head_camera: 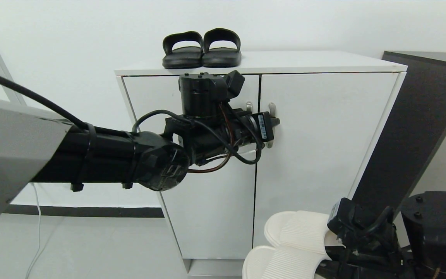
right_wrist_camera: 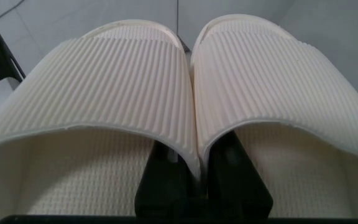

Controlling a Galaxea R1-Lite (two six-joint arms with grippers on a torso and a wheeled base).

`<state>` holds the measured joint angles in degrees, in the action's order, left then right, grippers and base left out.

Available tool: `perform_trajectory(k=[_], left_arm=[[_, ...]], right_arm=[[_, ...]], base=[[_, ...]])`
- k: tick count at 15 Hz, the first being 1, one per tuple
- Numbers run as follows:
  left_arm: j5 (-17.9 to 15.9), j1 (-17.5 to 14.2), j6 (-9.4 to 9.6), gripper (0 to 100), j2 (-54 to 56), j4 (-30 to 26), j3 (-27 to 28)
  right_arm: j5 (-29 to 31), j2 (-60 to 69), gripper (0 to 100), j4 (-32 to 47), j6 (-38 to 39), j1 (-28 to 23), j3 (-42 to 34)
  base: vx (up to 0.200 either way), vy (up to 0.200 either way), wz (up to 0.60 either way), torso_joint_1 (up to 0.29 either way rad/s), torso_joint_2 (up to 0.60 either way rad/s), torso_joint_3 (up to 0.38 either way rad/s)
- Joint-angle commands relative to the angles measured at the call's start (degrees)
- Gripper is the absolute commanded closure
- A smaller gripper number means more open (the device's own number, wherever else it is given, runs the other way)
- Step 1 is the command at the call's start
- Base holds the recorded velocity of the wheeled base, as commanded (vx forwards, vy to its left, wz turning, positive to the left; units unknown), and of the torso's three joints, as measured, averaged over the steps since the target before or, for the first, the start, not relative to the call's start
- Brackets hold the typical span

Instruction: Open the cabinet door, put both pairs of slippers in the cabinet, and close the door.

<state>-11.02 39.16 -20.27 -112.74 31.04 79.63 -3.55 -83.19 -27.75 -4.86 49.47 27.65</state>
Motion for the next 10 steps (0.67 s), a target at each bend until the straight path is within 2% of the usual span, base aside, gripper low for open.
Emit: perform_trajectory(k=[1,8,10], left_arm=[[-0.1,0.0,-0.12,100,4.3,0.7,-4.7],[-0.2,1.3,-0.29,100,16.4,6.1,-20.8],[-0.8,0.6,-0.38,100,18.2,6.8,-22.6]], right_arm=[[-0.1,0.3,100,-0.1,-0.5,0.2,-0.6],[-2.0,0.9,100,-0.3,-1.6,0.9,-2.1],[-2.0,0.7,100,-0.3,-1.6,0.9,-2.1]], base=[[0.000,0.000,0.00,0.000,0.00,0.000],[0.000,0.000,0.00,0.000,0.00,0.000],[0.000,0.000,0.00,0.000,0.00,0.000]])
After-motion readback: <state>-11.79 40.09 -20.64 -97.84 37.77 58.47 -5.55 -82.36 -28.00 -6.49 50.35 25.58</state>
